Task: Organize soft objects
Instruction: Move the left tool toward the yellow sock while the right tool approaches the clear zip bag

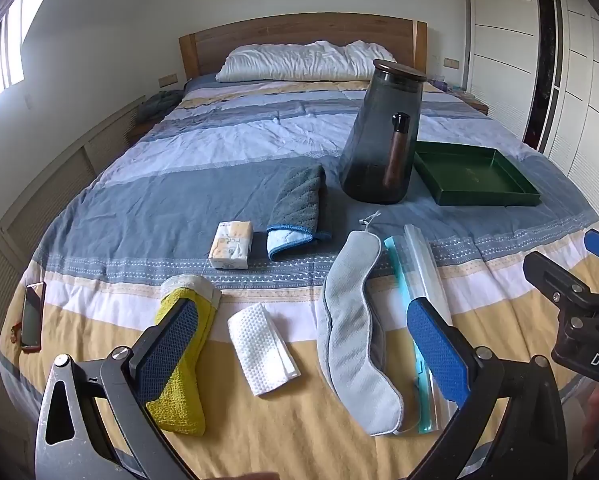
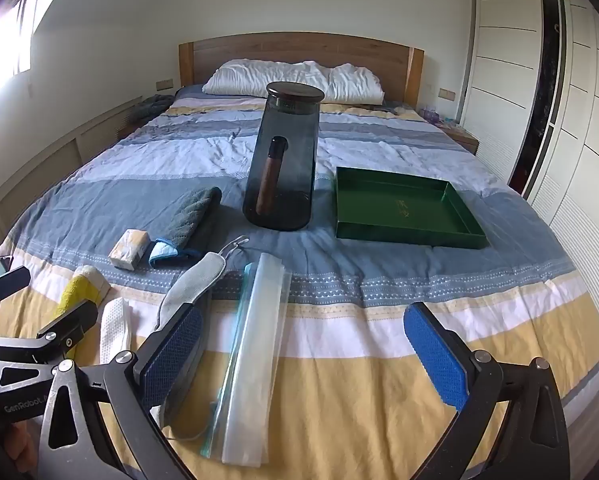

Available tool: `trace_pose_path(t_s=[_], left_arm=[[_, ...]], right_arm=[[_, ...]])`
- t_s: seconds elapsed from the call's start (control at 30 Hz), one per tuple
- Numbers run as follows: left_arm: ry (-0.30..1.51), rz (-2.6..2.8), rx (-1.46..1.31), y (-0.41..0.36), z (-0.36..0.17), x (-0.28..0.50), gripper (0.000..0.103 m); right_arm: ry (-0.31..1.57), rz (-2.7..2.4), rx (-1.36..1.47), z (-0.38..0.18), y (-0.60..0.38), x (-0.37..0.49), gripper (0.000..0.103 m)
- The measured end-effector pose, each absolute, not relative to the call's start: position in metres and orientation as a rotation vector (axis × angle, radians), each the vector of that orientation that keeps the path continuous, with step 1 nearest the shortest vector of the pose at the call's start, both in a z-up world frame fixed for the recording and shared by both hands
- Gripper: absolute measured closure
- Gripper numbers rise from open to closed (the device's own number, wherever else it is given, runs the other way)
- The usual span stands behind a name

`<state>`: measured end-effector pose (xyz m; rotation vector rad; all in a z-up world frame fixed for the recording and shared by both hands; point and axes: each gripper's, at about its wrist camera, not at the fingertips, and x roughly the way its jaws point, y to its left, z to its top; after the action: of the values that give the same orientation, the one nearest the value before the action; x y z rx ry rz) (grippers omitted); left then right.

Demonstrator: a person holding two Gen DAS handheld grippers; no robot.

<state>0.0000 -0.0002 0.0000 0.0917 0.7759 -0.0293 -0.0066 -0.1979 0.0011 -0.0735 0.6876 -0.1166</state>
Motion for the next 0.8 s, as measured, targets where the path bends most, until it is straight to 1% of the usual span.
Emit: trace_pose_path(t_s=[0.4, 0.8], left_arm=[[0.791, -0.021, 0.095, -0.008, -0.002, 0.000, 0.001], [0.806, -0.024, 0.078, 0.002, -0.010, 0.005, 0.001]], right_arm=[[0.685, -0.116, -0.078, 0.000, -0.197, -0.005, 0.000], [0.699, -0.109, -0.080, -0.006, -0.195, 0.001, 0.000]])
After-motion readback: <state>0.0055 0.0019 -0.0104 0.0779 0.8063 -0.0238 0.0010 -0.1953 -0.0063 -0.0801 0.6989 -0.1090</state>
